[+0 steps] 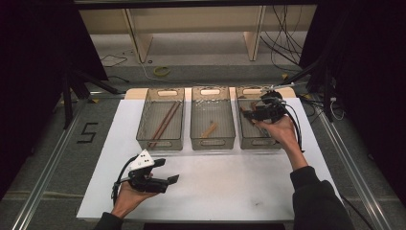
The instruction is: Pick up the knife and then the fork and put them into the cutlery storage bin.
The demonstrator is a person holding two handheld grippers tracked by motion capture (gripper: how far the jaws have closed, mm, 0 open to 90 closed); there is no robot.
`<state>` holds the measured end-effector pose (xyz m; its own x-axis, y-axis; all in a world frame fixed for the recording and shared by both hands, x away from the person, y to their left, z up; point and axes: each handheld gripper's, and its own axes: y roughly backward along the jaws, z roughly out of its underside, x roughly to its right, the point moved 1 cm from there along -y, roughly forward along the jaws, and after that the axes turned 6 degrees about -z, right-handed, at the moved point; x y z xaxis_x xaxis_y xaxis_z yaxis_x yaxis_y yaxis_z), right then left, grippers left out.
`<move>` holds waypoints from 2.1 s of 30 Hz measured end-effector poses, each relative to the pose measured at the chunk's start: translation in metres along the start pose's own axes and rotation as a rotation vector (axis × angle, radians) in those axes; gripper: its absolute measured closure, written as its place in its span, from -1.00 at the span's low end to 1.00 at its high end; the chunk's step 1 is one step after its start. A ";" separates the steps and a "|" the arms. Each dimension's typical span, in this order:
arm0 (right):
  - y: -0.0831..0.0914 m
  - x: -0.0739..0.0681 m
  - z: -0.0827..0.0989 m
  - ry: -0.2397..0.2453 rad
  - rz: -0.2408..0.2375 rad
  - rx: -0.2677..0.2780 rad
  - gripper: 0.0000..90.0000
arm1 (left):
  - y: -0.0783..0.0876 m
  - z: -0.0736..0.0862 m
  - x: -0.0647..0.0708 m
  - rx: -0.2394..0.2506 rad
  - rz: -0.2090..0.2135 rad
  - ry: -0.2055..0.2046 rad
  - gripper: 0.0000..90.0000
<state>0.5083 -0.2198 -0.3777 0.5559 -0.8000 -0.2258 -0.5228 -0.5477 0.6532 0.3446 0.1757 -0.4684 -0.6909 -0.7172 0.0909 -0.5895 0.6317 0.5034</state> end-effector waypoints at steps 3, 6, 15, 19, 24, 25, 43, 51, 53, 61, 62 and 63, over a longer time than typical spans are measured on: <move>0.008 -0.010 0.009 0.020 -0.016 0.012 -0.24 | 0.001 0.000 -0.001 0.002 0.003 0.005 -0.61; 0.016 -0.020 0.018 0.030 -0.044 0.036 -0.29 | 0.001 0.000 -0.001 0.005 0.003 0.007 -0.61; 0.035 -0.049 0.047 0.080 -0.103 0.101 -0.31 | 0.004 0.000 -0.005 0.019 -0.003 0.028 -0.61; 0.041 -0.057 0.061 0.088 -0.130 0.121 -0.33 | 0.004 0.000 -0.006 0.021 0.003 0.034 -0.61; 0.047 -0.064 0.079 0.079 -0.157 0.157 -0.35 | 0.005 0.001 -0.007 0.024 0.012 0.041 -0.61; 0.048 -0.064 0.083 0.080 -0.165 0.166 -0.35 | 0.005 0.001 -0.007 0.028 0.016 0.043 -0.61; 0.060 -0.082 0.145 0.088 -0.238 0.235 -0.43 | 0.008 0.000 -0.005 0.056 0.057 0.060 -0.61; 0.064 -0.080 0.166 0.082 -0.227 0.244 -0.48 | 0.008 -0.001 0.001 0.057 0.074 0.054 -0.61; 0.065 -0.080 0.169 0.075 -0.225 0.251 -0.48 | 0.007 -0.001 0.001 0.058 0.074 0.047 -0.61; 0.064 -0.079 0.171 0.085 -0.211 0.254 -0.48 | 0.007 0.000 0.000 0.059 0.072 0.053 -0.61; 0.064 -0.079 0.170 0.085 -0.210 0.255 -0.48 | 0.007 0.000 0.001 0.058 0.072 0.052 -0.61; 0.064 -0.078 0.170 0.084 -0.210 0.255 -0.48 | 0.007 0.000 0.000 0.058 0.071 0.050 -0.61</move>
<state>0.3213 -0.2336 -0.4416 0.7144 -0.6462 -0.2684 -0.5305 -0.7503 0.3945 0.3402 0.1798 -0.4649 -0.7112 -0.6826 0.1678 -0.5639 0.6966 0.4436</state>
